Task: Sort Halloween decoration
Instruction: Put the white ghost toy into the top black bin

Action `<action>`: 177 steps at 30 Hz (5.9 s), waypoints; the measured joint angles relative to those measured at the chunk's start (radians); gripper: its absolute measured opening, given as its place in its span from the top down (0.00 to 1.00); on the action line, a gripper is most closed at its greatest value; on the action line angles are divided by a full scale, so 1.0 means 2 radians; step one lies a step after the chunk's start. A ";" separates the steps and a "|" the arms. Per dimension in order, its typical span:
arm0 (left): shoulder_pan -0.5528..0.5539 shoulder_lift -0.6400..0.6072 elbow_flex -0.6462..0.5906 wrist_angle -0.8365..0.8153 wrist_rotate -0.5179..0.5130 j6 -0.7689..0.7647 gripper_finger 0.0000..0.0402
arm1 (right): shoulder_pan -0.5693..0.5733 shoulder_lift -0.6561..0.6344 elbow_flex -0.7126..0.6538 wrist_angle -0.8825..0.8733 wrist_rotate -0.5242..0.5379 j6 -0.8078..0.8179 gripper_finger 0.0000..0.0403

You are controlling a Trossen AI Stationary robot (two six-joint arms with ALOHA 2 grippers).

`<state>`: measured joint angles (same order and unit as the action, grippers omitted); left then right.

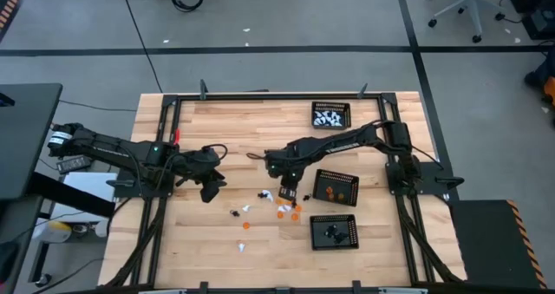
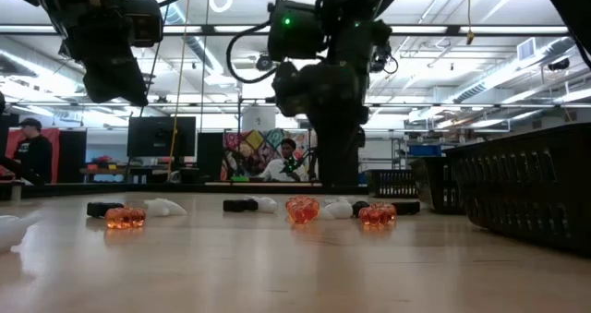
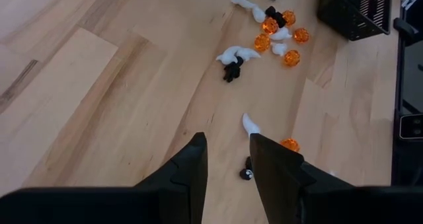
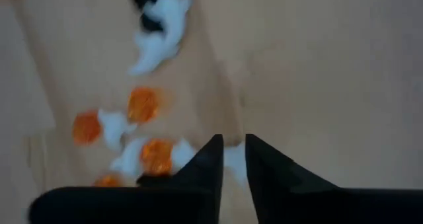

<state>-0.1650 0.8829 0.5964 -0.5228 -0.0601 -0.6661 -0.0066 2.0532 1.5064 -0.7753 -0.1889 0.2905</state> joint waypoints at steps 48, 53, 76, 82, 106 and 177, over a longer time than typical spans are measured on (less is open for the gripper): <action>0.000 0.000 0.000 0.002 0.000 -0.002 0.69 | 0.035 0.001 -0.060 0.051 0.079 -0.343 0.72; 0.000 0.000 0.000 0.002 0.000 -0.002 0.69 | 0.035 0.001 -0.060 0.053 0.080 -0.330 0.83; 0.000 0.000 0.000 0.002 0.000 -0.002 0.69 | 0.030 -0.027 -0.062 0.053 0.108 -0.285 0.85; 0.000 0.000 0.000 0.002 0.000 0.000 0.69 | 0.013 -0.053 -0.062 0.029 0.140 -0.274 0.85; 0.000 0.000 0.000 0.006 -0.010 -0.013 0.69 | -0.221 -0.178 -0.061 -0.112 0.217 -0.249 0.84; 0.000 0.000 0.000 0.027 -0.094 -0.092 0.69 | -0.420 -0.115 -0.196 0.036 0.064 -0.236 0.63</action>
<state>-0.1650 0.8833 0.5964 -0.4679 -0.2472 -0.8501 -0.8464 1.8233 1.1149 -0.7029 -0.0605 -0.1806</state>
